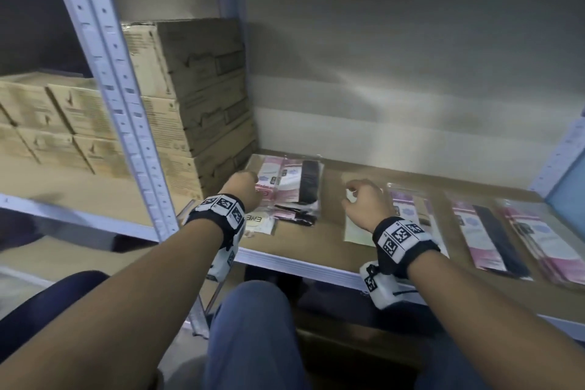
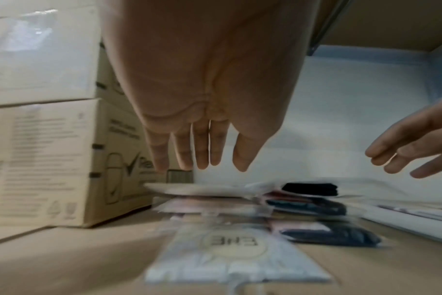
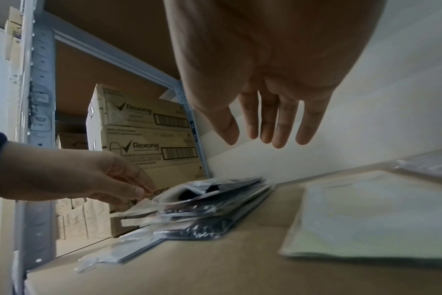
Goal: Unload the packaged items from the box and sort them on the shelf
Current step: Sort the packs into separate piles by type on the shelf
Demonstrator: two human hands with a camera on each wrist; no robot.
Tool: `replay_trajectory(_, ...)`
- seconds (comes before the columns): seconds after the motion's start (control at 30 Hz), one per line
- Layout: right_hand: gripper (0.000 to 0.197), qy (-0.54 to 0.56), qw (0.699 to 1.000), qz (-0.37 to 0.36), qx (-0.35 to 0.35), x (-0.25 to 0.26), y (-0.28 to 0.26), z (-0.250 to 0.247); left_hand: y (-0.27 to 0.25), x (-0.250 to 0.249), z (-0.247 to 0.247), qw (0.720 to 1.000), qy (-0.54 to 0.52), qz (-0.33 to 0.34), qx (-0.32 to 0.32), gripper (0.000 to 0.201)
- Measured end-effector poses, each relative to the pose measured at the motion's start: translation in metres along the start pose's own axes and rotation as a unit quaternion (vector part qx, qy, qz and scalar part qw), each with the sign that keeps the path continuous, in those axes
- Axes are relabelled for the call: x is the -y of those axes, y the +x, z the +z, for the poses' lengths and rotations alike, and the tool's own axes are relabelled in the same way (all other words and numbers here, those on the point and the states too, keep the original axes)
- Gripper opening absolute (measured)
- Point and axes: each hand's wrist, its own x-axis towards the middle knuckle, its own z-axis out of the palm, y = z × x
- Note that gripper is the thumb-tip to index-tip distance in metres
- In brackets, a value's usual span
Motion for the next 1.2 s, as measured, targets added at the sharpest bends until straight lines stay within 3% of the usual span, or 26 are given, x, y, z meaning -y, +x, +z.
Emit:
replay_trajectory(0.3, 0.027, 0.017, 0.997, 0.054, 0.061, 0.033, 0.02, 0.043, 0.006, 0.037, 0.007, 0.995, -0.06, -0.082, 0.001, 0.046)
replay_trajectory(0.43, 0.034, 0.001, 0.992, 0.088, 0.092, 0.037, 0.027, 0.053, 0.012, 0.04, 0.01, 0.985, -0.119, -0.128, 0.012, 0.047)
replay_trajectory(0.57, 0.038, -0.005, 0.986, 0.114, 0.12, 0.038, 0.034, 0.058, 0.018, 0.039, 0.011, 0.979, -0.128, -0.155, 0.014, 0.034)
replay_trajectory(0.7, 0.031, 0.01, 0.984, 0.137, 0.116, 0.038, 0.036, 0.055, 0.021, 0.04, 0.01, 0.974, -0.146, -0.172, -0.003, 0.029)
replay_trajectory(0.83, 0.03, 0.104, 0.975, 0.175, 0.085, 0.031, 0.041, 0.051, 0.022, 0.041, 0.004, 0.966, -0.177, -0.19, -0.008, 0.031)
replay_trajectory(0.93, 0.02, 0.217, 0.953, 0.188, 0.098, 0.028, 0.04, 0.049, 0.022, 0.041, -0.003, 0.956, -0.222, -0.194, -0.005, 0.028)
replay_trajectory(1.0, 0.017, 0.335, 0.915, 0.205, 0.094, 0.028, 0.035, 0.044, 0.022, 0.04, -0.008, 0.941, -0.271, -0.204, -0.016, 0.024)
replay_trajectory(1.07, 0.028, 0.427, 0.872, 0.223, 0.089, 0.029, 0.028, 0.038, 0.022, 0.037, -0.01, 0.926, -0.314, -0.209, -0.021, 0.024)
replay_trajectory(1.2, 0.03, 0.511, 0.827, 0.226, 0.063, 0.028, 0.018, 0.023, 0.016, 0.027, -0.01, 0.861, -0.464, -0.207, -0.031, 0.017)
